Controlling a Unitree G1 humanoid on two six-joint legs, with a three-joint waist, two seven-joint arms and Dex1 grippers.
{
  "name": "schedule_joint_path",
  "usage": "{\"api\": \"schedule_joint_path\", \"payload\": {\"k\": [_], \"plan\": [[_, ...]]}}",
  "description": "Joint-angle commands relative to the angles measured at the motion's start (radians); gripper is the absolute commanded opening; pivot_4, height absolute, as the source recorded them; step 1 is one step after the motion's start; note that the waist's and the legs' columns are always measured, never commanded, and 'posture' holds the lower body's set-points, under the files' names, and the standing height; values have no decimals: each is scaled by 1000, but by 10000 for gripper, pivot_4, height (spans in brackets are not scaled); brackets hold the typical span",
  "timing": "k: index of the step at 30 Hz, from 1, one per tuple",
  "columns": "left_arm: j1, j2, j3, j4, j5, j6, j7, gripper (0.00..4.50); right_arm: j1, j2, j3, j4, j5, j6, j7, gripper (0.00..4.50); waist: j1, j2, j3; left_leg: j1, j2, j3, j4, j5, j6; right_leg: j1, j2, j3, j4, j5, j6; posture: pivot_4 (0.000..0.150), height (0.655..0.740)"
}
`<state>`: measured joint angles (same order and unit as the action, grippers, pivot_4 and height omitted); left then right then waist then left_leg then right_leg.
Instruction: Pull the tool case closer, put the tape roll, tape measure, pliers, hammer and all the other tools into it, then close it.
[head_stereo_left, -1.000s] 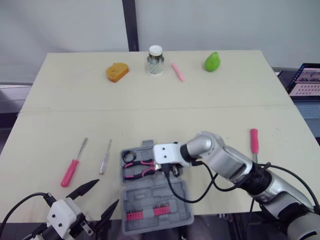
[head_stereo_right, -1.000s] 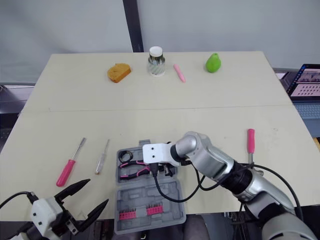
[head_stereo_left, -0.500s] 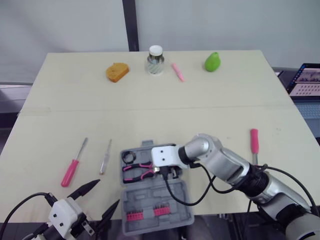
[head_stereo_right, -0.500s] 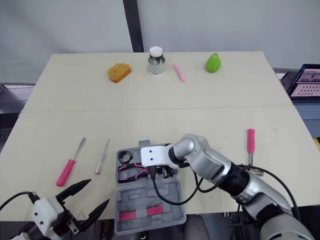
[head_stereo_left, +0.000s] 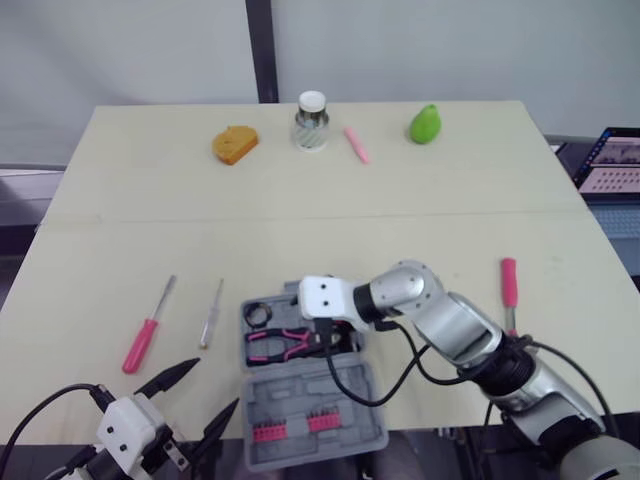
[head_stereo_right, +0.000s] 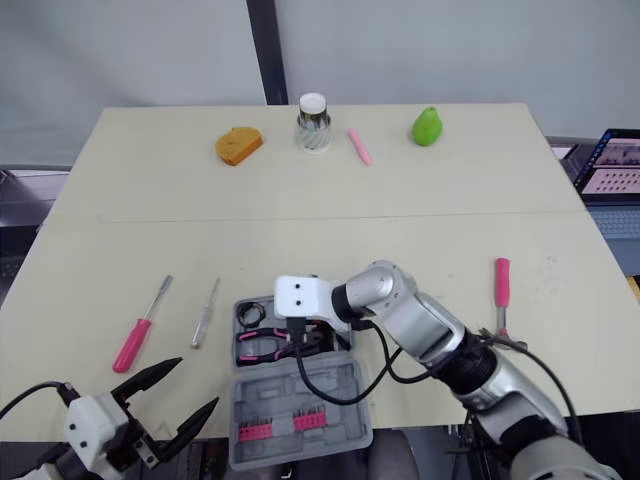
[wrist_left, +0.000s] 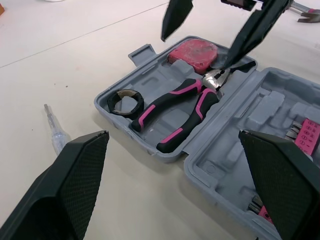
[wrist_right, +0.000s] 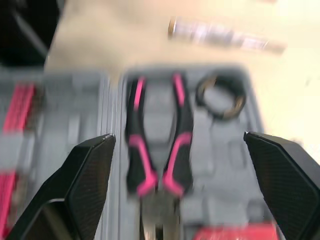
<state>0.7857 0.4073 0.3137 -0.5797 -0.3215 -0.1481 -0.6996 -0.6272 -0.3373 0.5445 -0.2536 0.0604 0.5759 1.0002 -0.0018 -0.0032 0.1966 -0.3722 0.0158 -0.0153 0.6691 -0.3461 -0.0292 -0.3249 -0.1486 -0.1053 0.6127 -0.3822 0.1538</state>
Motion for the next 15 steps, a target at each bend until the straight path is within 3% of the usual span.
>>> {"api": "schedule_joint_path", "payload": {"k": [1,6,15], "plan": [[-12,9,-6,-28,0,1,8,45000,73,71,-48,66,31,-166,-74,26498,-1,0,0,0,0,0,0,0,0,0,0,0,0,0,0,1500,7400],[-28,15,-7,-21,1,7,7,45000,147,97,-21,237,-29,-341,-118,915,-1,-2,-1,1,0,1,1,0,0,0,0,1,1,0,0,1500,7400],[-32,24,-4,-22,5,10,8,45000,166,124,7,397,-108,-420,-143,332,-4,-2,-2,3,0,2,-1,0,0,-1,0,1,4,-1,-1,1500,7400]]}}
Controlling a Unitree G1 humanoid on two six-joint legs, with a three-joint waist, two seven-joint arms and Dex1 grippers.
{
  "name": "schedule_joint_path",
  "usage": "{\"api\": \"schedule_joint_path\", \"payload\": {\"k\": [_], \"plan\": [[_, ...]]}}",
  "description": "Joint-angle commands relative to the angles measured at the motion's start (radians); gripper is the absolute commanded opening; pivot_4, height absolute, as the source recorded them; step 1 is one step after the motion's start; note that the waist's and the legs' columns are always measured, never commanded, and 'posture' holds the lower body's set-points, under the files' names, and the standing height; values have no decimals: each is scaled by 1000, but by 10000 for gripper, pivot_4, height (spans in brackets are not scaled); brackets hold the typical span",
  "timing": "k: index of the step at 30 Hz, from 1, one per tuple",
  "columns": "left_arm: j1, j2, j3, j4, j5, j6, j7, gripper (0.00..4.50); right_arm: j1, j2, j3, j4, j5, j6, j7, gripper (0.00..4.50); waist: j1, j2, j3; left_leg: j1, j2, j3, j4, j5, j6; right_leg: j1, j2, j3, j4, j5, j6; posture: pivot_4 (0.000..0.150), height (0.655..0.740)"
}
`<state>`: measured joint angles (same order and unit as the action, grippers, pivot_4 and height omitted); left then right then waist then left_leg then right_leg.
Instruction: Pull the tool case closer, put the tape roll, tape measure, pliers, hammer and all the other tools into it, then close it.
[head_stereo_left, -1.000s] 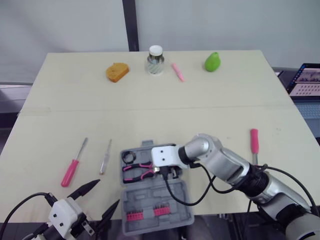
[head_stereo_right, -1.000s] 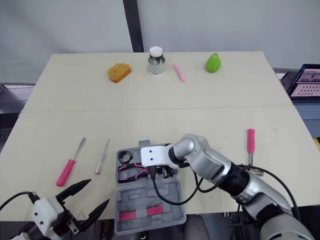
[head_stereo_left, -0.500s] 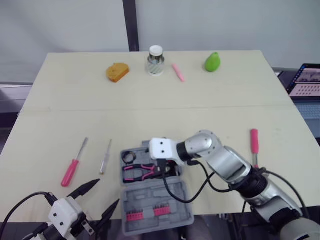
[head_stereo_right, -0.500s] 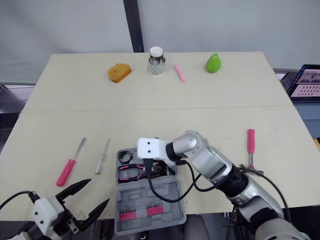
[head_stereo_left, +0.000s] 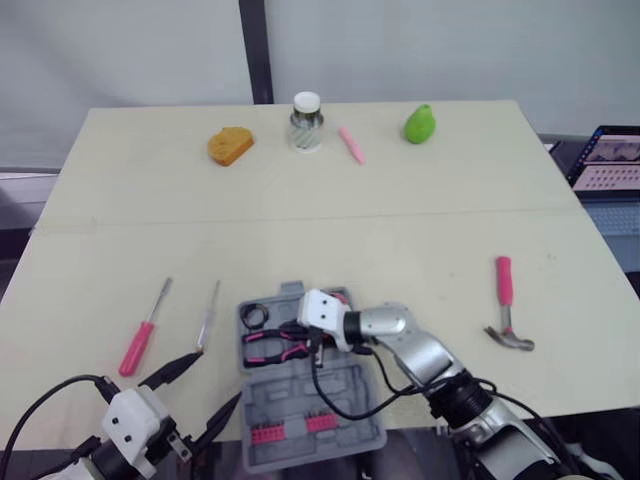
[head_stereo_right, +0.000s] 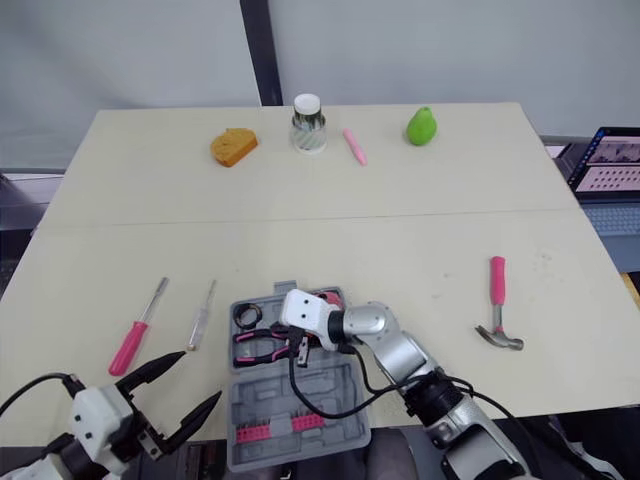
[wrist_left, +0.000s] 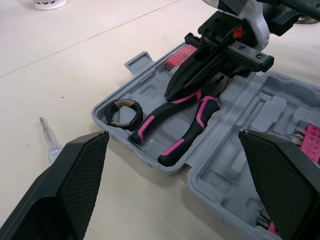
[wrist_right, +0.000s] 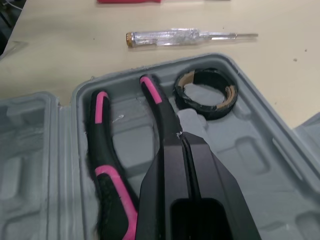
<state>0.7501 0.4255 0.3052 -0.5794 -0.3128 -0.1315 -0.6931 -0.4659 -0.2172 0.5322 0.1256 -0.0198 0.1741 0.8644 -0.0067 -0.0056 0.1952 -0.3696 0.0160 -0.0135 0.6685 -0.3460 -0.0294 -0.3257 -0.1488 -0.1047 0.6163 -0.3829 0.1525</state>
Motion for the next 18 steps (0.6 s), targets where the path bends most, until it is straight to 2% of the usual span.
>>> {"api": "schedule_joint_path", "payload": {"k": [1,7,13,18], "plan": [[4,7,5,-22,-3,-6,1,45000,5,-3,29,27,-45,-23,-6,332,1,0,0,0,0,0,0,0,0,0,0,0,0,0,0,1500,7400],[-1,12,5,-22,-1,-2,6,45000,5,-23,61,48,-114,-38,-7,332,2,-1,-2,1,0,0,0,0,0,0,0,0,0,0,0,1500,7400],[-7,14,1,-24,3,2,9,45000,3,-41,93,68,-164,30,6,332,2,-1,-4,2,0,0,0,0,0,1,0,0,1,0,0,1500,7400],[-9,17,2,-24,4,6,8,45000,26,-68,124,73,-187,82,32,332,4,2,-23,3,0,0,-1,0,0,2,0,0,0,0,0,1500,7400]]}}
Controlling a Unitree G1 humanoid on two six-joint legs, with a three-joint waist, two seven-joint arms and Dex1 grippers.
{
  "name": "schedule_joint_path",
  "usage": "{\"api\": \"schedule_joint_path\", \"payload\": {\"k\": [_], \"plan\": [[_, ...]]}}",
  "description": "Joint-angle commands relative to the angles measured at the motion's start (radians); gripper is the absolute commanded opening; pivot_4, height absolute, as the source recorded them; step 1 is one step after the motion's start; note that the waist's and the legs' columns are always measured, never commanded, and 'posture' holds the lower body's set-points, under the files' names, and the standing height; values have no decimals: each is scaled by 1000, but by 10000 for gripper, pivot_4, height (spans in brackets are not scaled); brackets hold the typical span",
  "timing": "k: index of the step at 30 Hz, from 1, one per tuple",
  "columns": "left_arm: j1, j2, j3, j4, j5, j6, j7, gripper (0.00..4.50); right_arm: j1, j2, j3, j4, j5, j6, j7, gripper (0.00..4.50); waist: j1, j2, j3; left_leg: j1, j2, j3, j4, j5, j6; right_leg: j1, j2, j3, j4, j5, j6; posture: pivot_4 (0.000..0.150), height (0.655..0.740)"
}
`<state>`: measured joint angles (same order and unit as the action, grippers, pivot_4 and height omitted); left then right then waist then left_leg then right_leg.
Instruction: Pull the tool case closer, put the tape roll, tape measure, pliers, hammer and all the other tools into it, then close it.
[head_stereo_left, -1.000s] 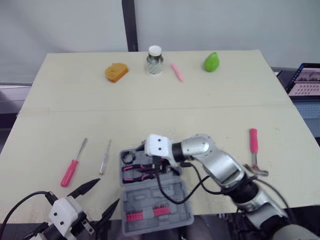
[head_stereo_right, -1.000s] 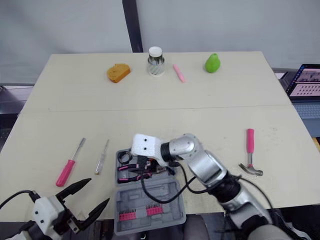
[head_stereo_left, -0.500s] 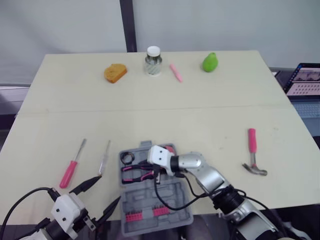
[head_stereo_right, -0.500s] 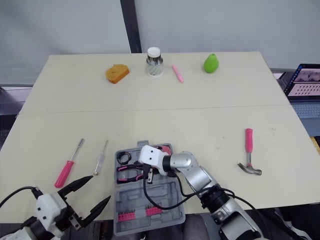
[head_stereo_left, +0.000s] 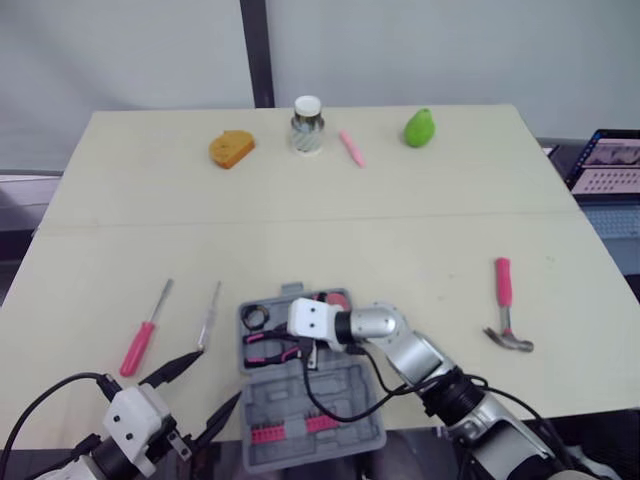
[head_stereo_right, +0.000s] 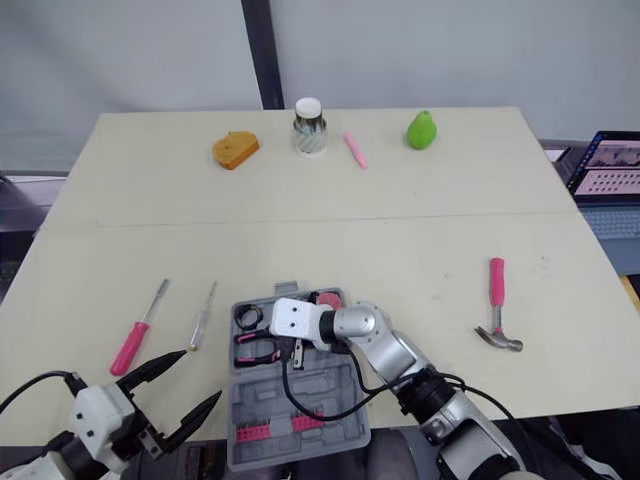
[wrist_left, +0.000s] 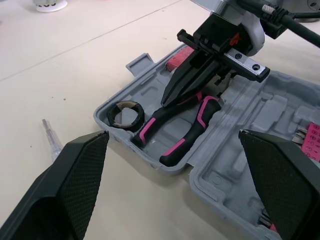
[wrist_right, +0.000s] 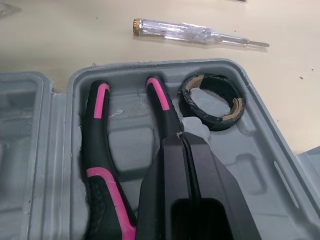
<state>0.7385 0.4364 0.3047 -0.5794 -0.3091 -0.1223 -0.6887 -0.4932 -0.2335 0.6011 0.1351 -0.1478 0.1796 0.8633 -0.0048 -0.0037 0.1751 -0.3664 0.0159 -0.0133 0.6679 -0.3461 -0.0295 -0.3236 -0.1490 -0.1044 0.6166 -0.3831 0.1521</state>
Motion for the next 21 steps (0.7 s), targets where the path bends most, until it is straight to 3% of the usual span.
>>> {"api": "schedule_joint_path", "payload": {"k": [1,6,11,18,21], "plan": [[1,7,3,-23,0,-1,4,45000,58,-50,53,62,-53,82,34,332,4,1,-5,0,0,0,0,0,0,1,0,0,0,0,0,1500,7400],[-15,15,-2,-19,2,15,3,45000,59,-28,21,52,-8,45,36,332,5,5,-12,1,0,0,0,0,0,2,0,0,-2,0,0,1500,7400],[-90,47,44,25,-43,99,18,45000,66,-18,-200,-115,248,47,90,332,5,6,-9,-1,0,-1,0,0,0,1,0,-1,-3,0,0,1500,7400],[-206,112,200,154,-137,225,30,45000,219,-346,-589,-397,587,355,208,332,16,6,-7,-3,0,-2,-1,0,0,1,0,-2,-4,0,0,1500,7400],[-233,139,285,250,-132,273,66,45000,356,-473,-783,-393,665,416,220,9129,23,3,-5,-3,0,-1,-2,0,1,1,0,-2,-5,0,0,1500,7400]]}}
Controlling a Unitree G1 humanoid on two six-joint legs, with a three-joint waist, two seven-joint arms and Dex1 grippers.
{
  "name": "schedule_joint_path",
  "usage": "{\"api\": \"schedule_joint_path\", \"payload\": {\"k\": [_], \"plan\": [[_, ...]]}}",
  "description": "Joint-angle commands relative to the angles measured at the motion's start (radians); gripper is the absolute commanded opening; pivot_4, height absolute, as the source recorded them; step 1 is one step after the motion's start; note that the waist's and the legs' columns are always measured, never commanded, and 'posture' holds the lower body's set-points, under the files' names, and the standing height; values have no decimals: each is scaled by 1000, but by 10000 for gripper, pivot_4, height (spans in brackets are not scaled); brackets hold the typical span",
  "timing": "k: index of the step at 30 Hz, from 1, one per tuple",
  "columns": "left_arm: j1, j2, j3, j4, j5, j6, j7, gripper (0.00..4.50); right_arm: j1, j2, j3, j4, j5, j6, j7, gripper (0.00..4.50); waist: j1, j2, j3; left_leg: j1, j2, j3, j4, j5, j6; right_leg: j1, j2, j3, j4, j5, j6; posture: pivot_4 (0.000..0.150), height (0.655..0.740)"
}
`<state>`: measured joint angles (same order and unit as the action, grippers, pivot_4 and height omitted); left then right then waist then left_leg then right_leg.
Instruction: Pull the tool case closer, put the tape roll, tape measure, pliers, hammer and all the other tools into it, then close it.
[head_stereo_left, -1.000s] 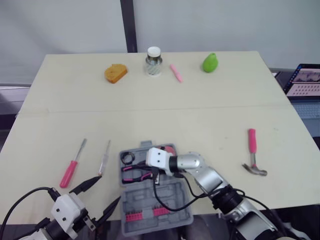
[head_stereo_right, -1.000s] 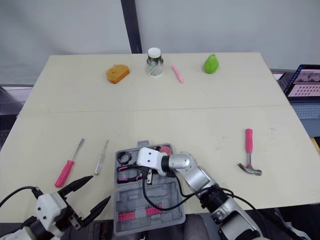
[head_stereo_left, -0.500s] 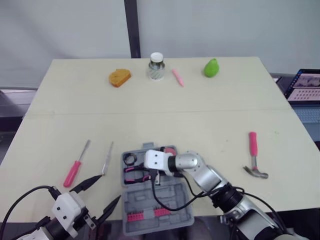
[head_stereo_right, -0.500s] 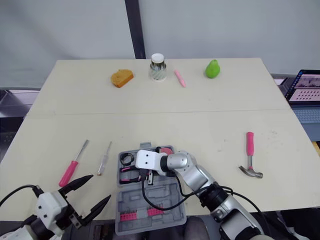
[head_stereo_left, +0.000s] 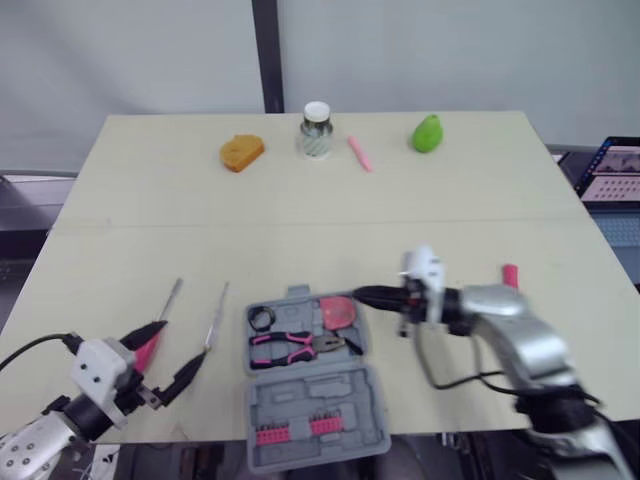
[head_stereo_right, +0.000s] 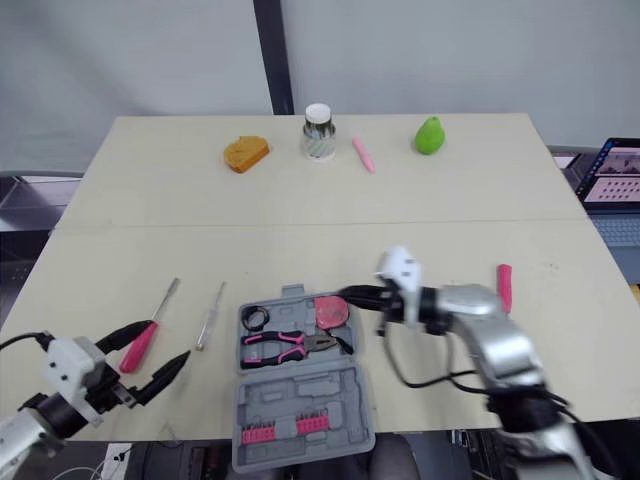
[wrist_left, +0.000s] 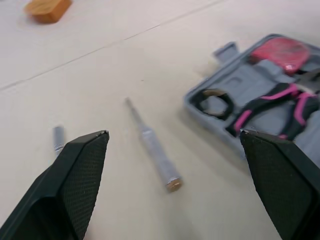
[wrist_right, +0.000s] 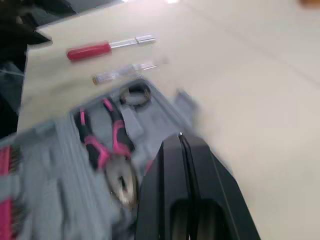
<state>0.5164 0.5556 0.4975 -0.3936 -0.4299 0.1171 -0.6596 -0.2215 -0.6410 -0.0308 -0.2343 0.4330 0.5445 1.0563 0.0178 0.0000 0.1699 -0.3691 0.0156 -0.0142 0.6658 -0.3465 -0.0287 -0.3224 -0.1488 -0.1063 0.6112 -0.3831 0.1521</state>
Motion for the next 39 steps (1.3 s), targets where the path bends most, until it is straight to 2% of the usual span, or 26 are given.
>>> {"api": "schedule_joint_path", "payload": {"k": [1,2,5,7,8,13,20,24,27,31,33,34,36,37,39], "plan": [[-20,26,128,113,-18,42,46,45000,135,-96,-210,-1,86,45,27,16481,0,0,0,1,0,1,0,0,0,0,0,0,0,0,0,1500,7400],[-29,33,179,191,-25,39,55,45000,203,-125,-296,46,79,28,24,18162,2,0,0,1,0,2,0,0,0,0,0,1,1,0,0,1500,7400],[-44,47,269,356,-26,12,54,45000,334,-161,-474,163,75,-24,5,32504,6,-2,1,2,0,3,0,0,0,0,0,1,1,0,0,1500,7400],[-47,55,290,435,-13,-18,43,45000,390,-164,-541,238,64,-69,-2,42761,5,-3,2,2,0,4,0,0,0,0,0,1,0,0,0,1500,7400],[-53,59,299,475,-10,-30,40,45000,416,-161,-562,285,45,-108,-10,44500,5,-4,2,2,0,4,0,0,1,0,0,2,0,0,0,1500,7400],[-88,78,306,579,-1,-71,38,45000,480,-145,-608,434,2,-233,-38,44500,4,-4,2,3,0,4,0,0,0,0,0,2,1,0,0,1500,7400],[-136,103,282,584,6,-66,40,45000,512,-166,-588,580,-39,-362,-22,44500,4,-4,2,4,0,4,0,0,0,1,-1,3,2,0,0,1500,7400],[-155,118,272,578,5,-52,29,45000,516,-164,-582,589,-33,-380,-10,44500,3,-4,2,4,0,4,0,0,0,1,-1,3,2,0,0,1500,7400],[-142,123,240,521,2,-23,-2,45000,521,-159,-571,503,-6,-341,0,44500,-1,-3,2,4,1,4,0,0,0,1,0,3,2,0,0,1500,7400],[-70,168,74,228,-49,135,-138,45000,525,-182,-464,135,116,-122,27,44500,-4,-3,2,4,1,4,0,0,0,0,0,3,2,0,0,1500,7400],[-74,202,-5,137,-46,184,-171,45000,495,-210,-397,13,145,-50,32,44500,-1,-2,3,4,1,4,1,0,0,1,0,4,2,0,0,1500,7400],[-79,219,-43,107,-39,206,-183,45000,476,-220,-359,-31,146,-28,29,42260,1,-2,3,4,1,4,1,0,0,1,0,4,2,0,0,1500,7400],[-91,249,-120,68,-10,229,-208,39370,437,-245,-269,-105,126,3,24,36074,5,-2,3,3,1,4,0,0,0,1,0,3,1,0,0,1500,7400],[-102,260,-154,59,-1,240,-215,36027,414,-255,-218,-135,107,12,16,30987,6,-2,3,3,1,3,0,0,0,0,0,3,1,0,0,1500,7400],[-129,272,-209,44,0,275,-224,25920,365,-268,-123,-183,78,34,5,20294,7,-2,3,2,1,3,0,0,0,0,0,3,0,0,0,1500,7400]]}}
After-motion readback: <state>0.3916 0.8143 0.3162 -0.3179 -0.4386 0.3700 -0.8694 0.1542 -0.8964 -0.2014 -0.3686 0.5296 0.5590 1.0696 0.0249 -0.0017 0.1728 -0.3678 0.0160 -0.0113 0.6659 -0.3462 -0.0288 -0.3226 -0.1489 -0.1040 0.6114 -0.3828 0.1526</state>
